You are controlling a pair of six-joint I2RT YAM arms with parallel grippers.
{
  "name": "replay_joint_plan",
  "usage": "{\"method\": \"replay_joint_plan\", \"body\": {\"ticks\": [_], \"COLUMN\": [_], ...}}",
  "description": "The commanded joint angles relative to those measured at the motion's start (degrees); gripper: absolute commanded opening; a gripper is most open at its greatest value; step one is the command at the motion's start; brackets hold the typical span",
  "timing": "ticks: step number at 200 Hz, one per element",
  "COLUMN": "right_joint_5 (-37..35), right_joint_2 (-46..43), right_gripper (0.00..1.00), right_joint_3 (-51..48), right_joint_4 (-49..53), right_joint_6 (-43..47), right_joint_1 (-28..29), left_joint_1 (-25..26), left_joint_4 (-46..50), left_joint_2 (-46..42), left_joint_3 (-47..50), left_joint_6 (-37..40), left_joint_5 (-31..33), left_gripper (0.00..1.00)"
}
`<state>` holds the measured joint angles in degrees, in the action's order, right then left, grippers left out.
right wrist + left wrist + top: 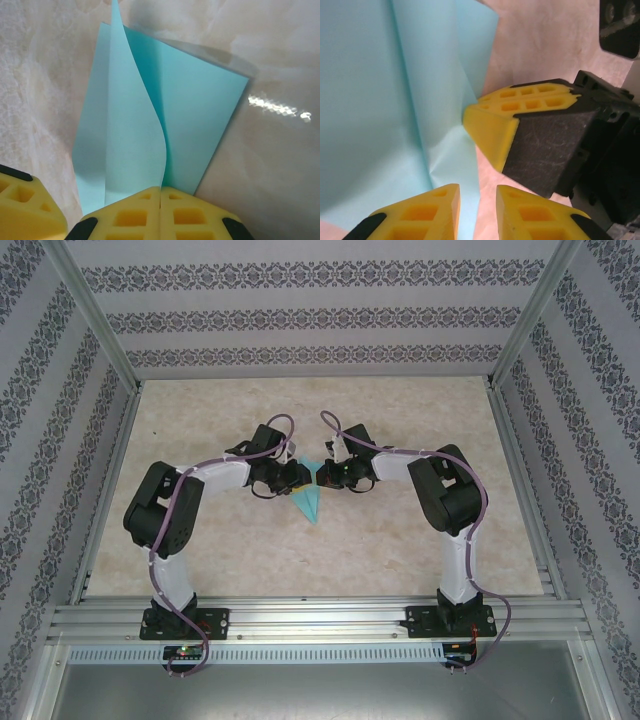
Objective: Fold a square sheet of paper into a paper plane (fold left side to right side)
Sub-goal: Fourth fold the wing at the center of the table.
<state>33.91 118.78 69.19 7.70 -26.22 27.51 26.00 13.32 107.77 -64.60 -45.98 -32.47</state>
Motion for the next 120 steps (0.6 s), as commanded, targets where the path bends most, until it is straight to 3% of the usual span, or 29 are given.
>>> {"method": "replay_joint_plan", "body": {"ticks": [1,120], "right_joint_5": [-3.6,-3.8], "right_joint_2": [2.9,2.9], "right_gripper": [0.06,0.06], "right_joint_3": [-0.4,0.3], "right_joint_4": [3.5,4.5], "right_joint_6": [1.8,2.4], "right_joint_1": [1.1,1.2], "left_joint_1": [-0.1,0.1], "left_joint_4": [-4.0,-5.1], "left_joint_2": [2.6,7.6], "left_joint_3": [-1.9,-0.9], "left_joint_6": [-1.2,-1.1], "left_joint_5": [-2.2,-1.7], "left_gripper": [0.25,0.22]}}
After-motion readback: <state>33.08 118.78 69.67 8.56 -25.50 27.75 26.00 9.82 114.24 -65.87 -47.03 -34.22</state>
